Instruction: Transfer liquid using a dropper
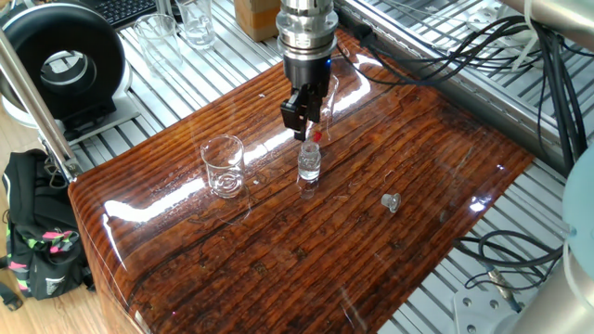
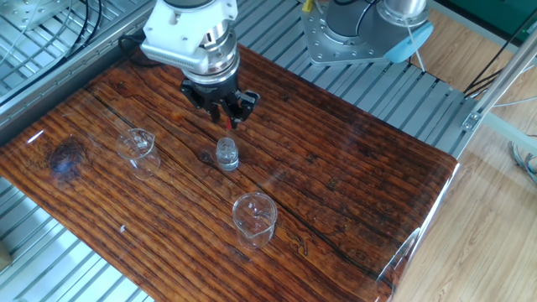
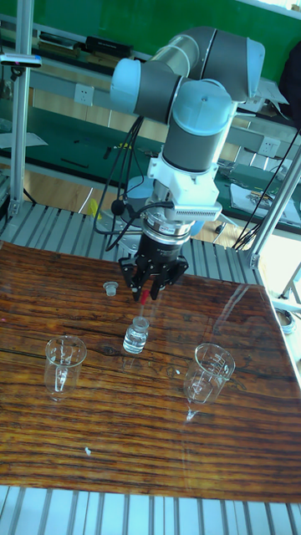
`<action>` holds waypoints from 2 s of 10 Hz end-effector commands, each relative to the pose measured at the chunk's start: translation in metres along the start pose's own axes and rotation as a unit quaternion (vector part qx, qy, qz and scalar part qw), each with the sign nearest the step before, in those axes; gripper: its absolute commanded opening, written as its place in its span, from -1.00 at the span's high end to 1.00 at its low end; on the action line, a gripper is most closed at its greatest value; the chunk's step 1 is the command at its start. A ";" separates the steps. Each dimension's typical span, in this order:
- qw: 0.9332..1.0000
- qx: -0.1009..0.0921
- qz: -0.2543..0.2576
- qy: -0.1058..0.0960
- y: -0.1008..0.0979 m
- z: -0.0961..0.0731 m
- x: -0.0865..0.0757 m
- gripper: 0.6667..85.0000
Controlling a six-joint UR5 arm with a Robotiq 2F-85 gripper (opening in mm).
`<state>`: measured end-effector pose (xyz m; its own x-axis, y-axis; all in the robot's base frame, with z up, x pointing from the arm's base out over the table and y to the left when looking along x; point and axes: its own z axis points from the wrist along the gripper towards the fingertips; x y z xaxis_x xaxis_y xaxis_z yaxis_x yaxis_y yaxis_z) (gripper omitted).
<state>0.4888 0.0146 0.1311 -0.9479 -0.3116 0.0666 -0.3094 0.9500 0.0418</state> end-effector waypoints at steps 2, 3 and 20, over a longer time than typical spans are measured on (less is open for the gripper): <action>1.000 -0.003 0.007 -0.002 0.006 0.004 0.000 0.16; 1.000 -0.004 0.009 -0.001 0.008 0.004 0.001 0.17; 0.999 0.014 0.032 0.000 0.005 0.007 0.005 0.68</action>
<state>0.4810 0.0174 0.1237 -0.9613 -0.2662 0.0715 -0.2665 0.9638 0.0061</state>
